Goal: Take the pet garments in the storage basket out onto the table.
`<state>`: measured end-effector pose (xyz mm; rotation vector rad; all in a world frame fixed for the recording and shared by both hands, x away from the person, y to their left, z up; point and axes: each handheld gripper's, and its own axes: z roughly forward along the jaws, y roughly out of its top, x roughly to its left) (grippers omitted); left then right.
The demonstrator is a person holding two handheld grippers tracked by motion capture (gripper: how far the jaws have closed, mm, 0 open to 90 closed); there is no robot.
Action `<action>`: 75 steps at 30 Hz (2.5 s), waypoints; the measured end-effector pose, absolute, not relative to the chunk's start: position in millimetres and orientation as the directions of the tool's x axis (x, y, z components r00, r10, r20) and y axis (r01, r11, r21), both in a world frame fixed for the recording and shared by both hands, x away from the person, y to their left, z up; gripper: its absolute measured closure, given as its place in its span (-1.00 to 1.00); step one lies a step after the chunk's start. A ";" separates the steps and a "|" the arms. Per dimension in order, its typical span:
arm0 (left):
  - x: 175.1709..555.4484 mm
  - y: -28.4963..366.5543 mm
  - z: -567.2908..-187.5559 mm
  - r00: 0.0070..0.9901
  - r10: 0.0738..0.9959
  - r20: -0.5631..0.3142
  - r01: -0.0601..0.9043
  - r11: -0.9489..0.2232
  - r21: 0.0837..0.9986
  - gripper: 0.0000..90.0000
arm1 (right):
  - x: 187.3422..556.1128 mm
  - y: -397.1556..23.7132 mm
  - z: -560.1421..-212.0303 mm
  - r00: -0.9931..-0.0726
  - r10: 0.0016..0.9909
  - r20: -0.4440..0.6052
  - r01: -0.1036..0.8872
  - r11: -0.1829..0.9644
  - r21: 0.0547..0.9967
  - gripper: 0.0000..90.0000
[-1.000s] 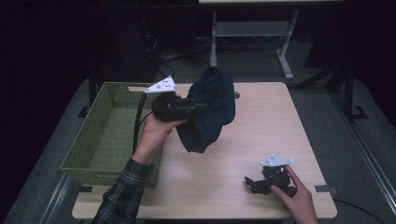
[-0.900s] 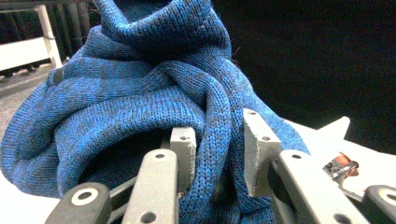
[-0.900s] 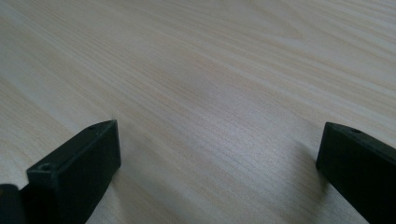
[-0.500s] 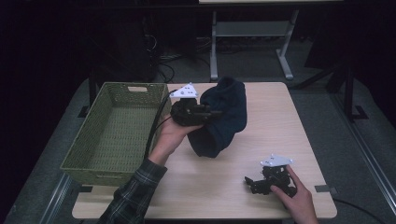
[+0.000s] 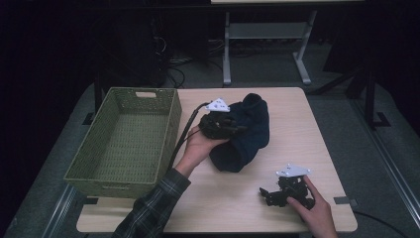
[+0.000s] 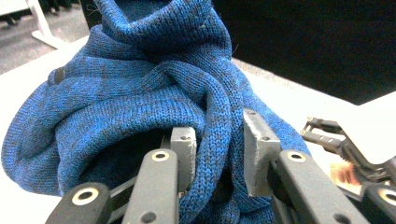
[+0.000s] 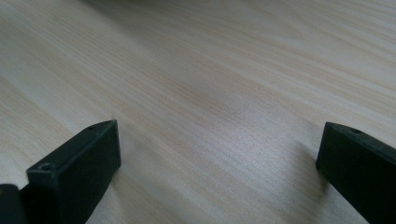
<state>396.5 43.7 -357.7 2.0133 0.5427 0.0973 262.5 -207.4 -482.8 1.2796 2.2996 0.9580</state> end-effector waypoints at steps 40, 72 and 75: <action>399.6 11.7 -409.1 0.901 0.407 -0.149 0.359 -0.508 0.783 -0.58 | 261.8 -207.2 -482.7 -0.539 0.842 0.033 0.616 0.367 0.697 -1.00; 336.6 68.5 -417.1 0.863 0.498 -0.083 0.369 -0.510 0.777 -0.70 | 261.8 -207.3 -482.8 -0.540 0.841 0.031 0.615 0.370 0.696 -1.00; 330.0 73.1 -420.0 0.862 0.501 -0.075 0.368 -0.518 0.772 -0.70 | 261.8 -207.3 -482.8 -0.541 0.840 0.030 0.614 0.370 0.697 -1.00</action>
